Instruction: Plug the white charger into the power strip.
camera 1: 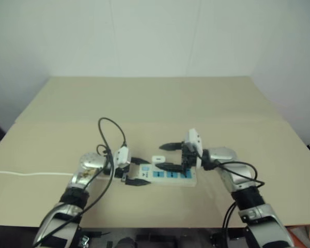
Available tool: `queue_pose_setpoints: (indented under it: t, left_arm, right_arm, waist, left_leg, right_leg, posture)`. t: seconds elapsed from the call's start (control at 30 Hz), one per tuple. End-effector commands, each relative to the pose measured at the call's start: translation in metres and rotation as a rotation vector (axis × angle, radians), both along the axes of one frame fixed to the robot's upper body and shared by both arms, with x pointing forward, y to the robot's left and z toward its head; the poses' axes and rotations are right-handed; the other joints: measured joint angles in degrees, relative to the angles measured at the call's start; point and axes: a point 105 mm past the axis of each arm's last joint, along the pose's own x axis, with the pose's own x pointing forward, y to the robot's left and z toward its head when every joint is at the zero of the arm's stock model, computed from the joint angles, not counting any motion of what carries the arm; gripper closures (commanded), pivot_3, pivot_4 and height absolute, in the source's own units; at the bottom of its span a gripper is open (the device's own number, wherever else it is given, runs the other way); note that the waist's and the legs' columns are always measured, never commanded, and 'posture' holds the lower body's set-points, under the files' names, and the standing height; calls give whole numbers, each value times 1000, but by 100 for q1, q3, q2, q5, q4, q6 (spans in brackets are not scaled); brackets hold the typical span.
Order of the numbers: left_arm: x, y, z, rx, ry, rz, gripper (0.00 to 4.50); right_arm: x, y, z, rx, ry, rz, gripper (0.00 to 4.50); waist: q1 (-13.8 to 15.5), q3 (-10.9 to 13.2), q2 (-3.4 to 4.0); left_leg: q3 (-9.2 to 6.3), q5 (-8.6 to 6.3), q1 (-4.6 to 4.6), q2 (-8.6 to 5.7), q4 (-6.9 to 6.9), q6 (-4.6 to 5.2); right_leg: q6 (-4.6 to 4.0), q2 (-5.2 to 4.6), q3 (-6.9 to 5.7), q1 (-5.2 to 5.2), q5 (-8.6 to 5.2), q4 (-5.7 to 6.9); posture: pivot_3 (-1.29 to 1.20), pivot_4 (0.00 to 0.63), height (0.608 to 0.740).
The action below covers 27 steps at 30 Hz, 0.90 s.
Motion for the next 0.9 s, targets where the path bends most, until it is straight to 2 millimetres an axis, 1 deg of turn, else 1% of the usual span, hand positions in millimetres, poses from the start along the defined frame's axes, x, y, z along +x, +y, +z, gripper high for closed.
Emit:
queue_pose_setpoints:
  t: [0.03, 0.17, 0.27, 0.4, 0.53, 0.57, 0.9]
  left_arm:
    - [-7, 2, -18, 39, 68, 8, 1242]
    - [-7, 2, -18, 38, 68, 9, 1242]
    - [-7, 2, -19, 37, 69, 10, 1242]
    - [-7, 3, -20, 38, 70, 12, 1242]
    - [-7, 3, -20, 40, 70, 13, 1242]
    - [-7, 3, -20, 41, 69, 13, 1242]
    - [-7, 4, -21, 44, 70, 11, 1242]
  right_arm:
    - [-2, 1, 16, 23, -44, 25, 36]
    - [-4, 3, 10, 8, -37, 31, 36]
    - [-5, 4, 8, 10, -33, 32, 580]
    - [-6, 4, 7, 6, -28, 46, 1883]
    - [-7, 4, 6, 1, -32, 55, 3318]
    - [-7, 4, 5, -1, -35, 58, 3404]
    - [-15, 4, -1, -14, -77, 96, 3402]
  waist:
    - [1, 0, 0]
    - [2, 1, 0]
    - [2, 1, 0]
    - [2, 1, 0]
    - [1, 1, 0]
    - [1, 1, 0]
    - [3, 1, 0]
  left_leg:
    - [0, 0, 0, 0, 0, 0]
    - [0, 0, -1, 0, 0, 0]
    - [0, 0, -1, 0, 0, 0]
    - [0, 0, -1, 0, 0, 0]
    - [0, 0, -1, 0, 0, 0]
    - [0, 0, 0, 0, 1, 0]
    - [1, 0, -1, 0, 1, 0]
  right_leg:
    - [0, 0, 0, 0, 0, 0]
    - [0, 0, 0, -1, 0, 0]
    - [0, 0, 0, -1, 0, 0]
    - [0, 0, 0, -1, 0, 1]
    - [0, 0, 0, -1, 0, 1]
    - [0, 0, 0, -1, 0, 2]
    - [0, 0, 0, -1, 0, 2]
  posture:
    - [0, 150, 740]
    - [0, 150, 740]
    - [0, 150, 740]
    - [0, 150, 740]
    - [0, 150, 740]
    - [0, 150, 740]
    - [0, 150, 740]
